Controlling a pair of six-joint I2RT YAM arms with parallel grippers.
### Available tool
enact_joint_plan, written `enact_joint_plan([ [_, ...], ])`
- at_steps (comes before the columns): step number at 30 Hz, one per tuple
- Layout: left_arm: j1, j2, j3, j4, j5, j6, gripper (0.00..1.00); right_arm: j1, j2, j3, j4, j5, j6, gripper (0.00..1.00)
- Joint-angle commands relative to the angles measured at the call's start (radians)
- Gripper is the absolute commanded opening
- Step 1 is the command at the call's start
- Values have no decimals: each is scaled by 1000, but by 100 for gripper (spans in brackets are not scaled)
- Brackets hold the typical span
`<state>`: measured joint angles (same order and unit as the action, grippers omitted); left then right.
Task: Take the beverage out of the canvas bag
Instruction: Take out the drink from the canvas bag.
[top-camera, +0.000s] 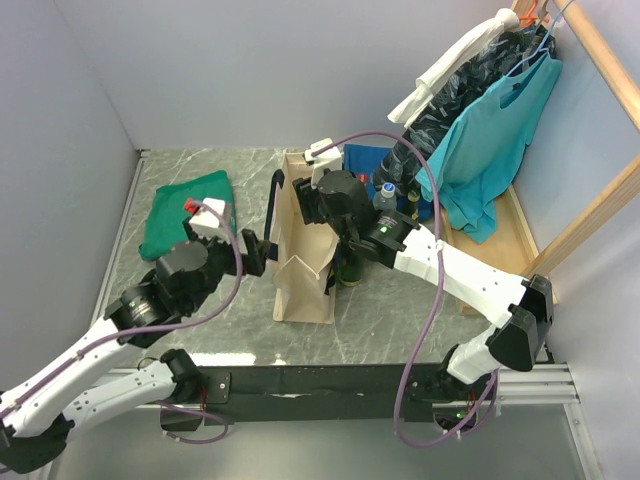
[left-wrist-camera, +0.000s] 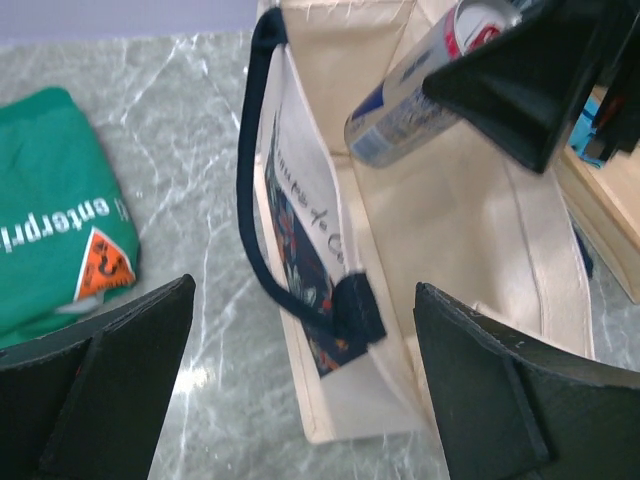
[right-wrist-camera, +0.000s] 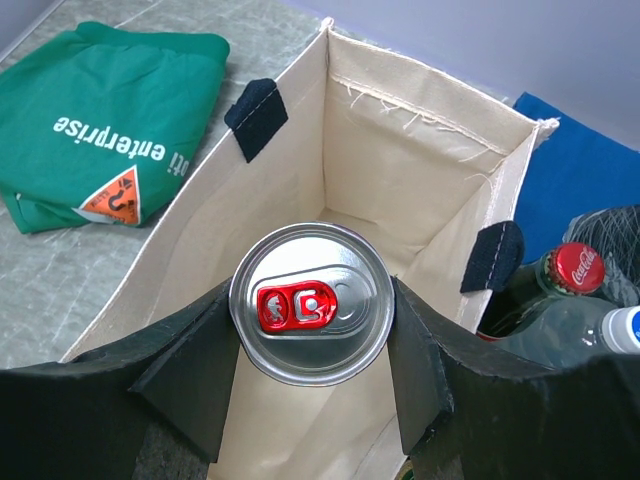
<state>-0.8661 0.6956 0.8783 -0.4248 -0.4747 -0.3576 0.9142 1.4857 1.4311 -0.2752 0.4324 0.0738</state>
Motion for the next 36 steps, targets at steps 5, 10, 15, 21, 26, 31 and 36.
enact_joint_plan([
  [5,197,142,74,126,250,75,96,8,-100,15,85,16,-34,0],
  [10,306,153,94,207,363,110,96,9,-123,3,87,20,-34,0],
  [15,332,206,133,248,390,140,96,8,-124,8,82,22,-35,0],
  [21,453,206,99,313,588,75,96,9,-114,22,70,11,-37,0],
  [26,466,179,59,321,617,72,96,8,-105,41,48,2,-45,0],
  [31,469,188,42,308,650,49,96,9,-93,74,18,-12,-48,0],
  [36,469,183,37,302,660,42,96,9,-116,74,4,-7,-52,0],
])
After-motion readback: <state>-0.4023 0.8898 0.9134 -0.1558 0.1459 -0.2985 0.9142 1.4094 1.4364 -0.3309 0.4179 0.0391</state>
